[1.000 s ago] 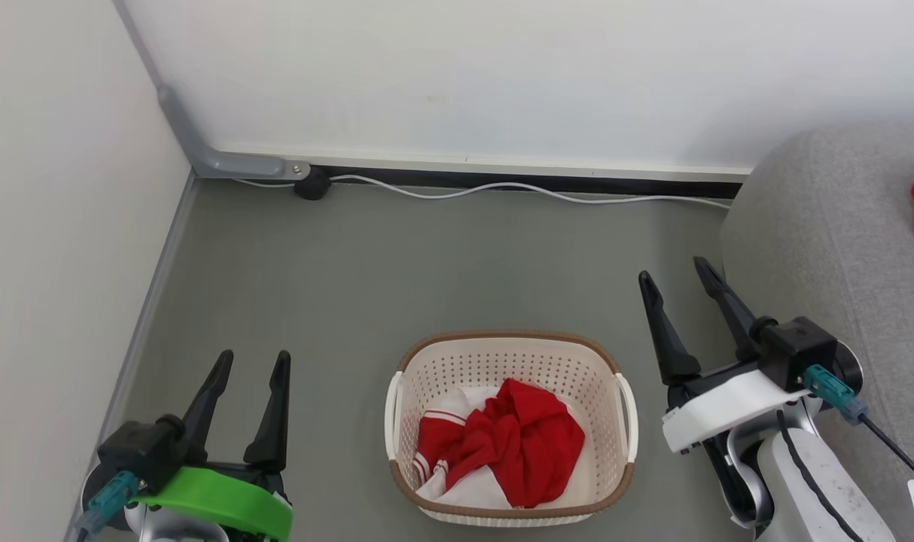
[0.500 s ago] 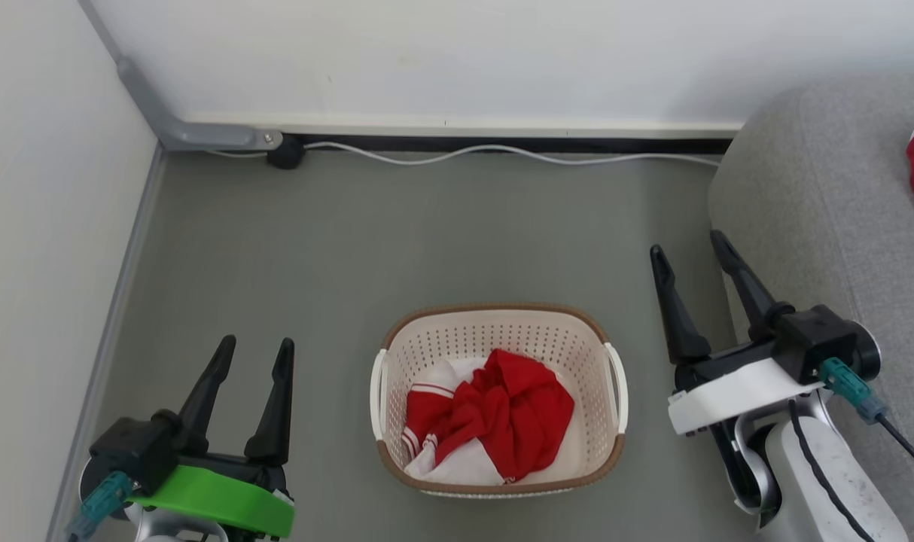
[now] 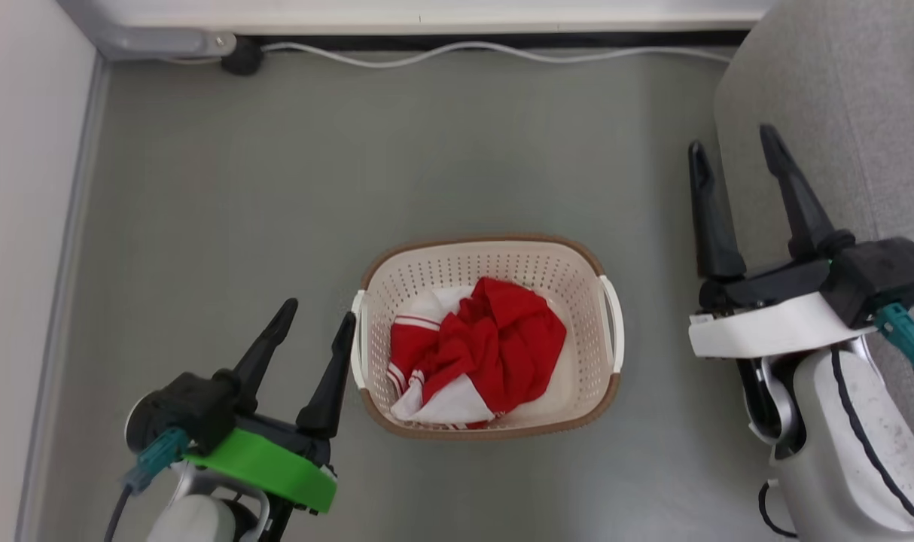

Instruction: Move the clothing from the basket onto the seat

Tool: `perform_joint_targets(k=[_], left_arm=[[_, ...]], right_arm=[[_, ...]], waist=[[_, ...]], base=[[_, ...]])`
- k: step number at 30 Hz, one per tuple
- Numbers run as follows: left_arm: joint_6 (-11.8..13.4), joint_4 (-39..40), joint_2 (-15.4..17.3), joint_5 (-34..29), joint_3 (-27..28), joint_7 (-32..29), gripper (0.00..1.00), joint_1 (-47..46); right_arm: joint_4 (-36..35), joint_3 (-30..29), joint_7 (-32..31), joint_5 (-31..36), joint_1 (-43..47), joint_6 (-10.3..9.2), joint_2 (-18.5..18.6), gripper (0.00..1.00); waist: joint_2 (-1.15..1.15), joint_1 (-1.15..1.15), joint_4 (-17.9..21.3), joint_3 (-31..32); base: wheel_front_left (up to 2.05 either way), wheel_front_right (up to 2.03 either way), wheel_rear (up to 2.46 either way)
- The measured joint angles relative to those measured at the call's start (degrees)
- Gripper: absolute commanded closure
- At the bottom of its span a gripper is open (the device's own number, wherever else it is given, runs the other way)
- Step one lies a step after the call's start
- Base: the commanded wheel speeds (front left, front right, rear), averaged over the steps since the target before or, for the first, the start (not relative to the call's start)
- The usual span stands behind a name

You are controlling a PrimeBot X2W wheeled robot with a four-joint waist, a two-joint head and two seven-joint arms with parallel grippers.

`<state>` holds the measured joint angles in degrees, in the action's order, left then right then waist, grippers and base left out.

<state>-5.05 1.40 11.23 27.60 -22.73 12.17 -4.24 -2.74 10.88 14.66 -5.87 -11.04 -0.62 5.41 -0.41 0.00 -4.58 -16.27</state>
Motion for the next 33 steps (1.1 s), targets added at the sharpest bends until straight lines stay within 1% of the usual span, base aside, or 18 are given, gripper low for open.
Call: perform_joint_targets(k=[4, 13, 18, 22, 24, 25, 33], left_arm=[[-0.38, -1.02, 0.03, -0.88, -1.69, -1.70, 0.00, -2.49], [-0.57, -2.79, 0.10, -1.80, -3.30, -4.67, 0.00, -8.64], [-1.00, -3.32, 0.10, -3.54, -4.38, -6.53, 0.00, -12.65], [-1.07, -4.09, -0.01, -4.38, -5.88, -8.99, 0.00, -16.22], [-1.07, -5.03, -0.07, -4.82, -6.38, -10.60, 0.00, -18.12], [-1.07, -5.81, -0.11, -4.88, -6.54, -11.70, 0.00, -19.63], [-1.53, -7.75, 0.69, -7.66, -8.94, -16.95, 0.00, -25.16]], right_arm=[[-1.79, -0.03, 0.00, 0.41, -2.40, 0.01, 0.00, 0.00], [-5.08, -0.14, 0.00, 0.89, -7.09, 0.00, -0.03, 0.00], [-6.47, -0.44, 0.00, 0.89, -9.81, 0.00, -0.14, 0.00], [-7.73, -0.56, 0.00, 0.88, -12.01, -0.08, -0.38, 0.00], [-8.17, -0.63, 0.00, 0.85, -13.07, -0.49, -0.46, 0.00], [-8.44, -0.55, 0.00, 0.79, -14.22, -0.48, -0.60, 0.00], [-10.31, -0.04, 0.01, -0.25, -18.53, -0.49, -1.32, 0.00]], waist=[[0.00, 0.00, 0.64, -3.15], [0.00, 0.00, 2.70, -10.28], [0.00, 0.00, 3.96, -14.28], [0.00, 0.00, 4.95, -17.55], [0.00, 0.00, 5.43, -19.18], [0.00, 0.00, 5.93, -20.79], [0.00, 0.01, 8.52, -27.18]], base=[[0.00, 0.00, 0.00], [0.00, 0.00, 0.00], [0.00, 0.00, 0.00], [0.00, 0.00, 0.00], [0.00, 0.00, 0.00], [0.00, 0.00, 0.00], [0.00, 0.00, 0.00]])
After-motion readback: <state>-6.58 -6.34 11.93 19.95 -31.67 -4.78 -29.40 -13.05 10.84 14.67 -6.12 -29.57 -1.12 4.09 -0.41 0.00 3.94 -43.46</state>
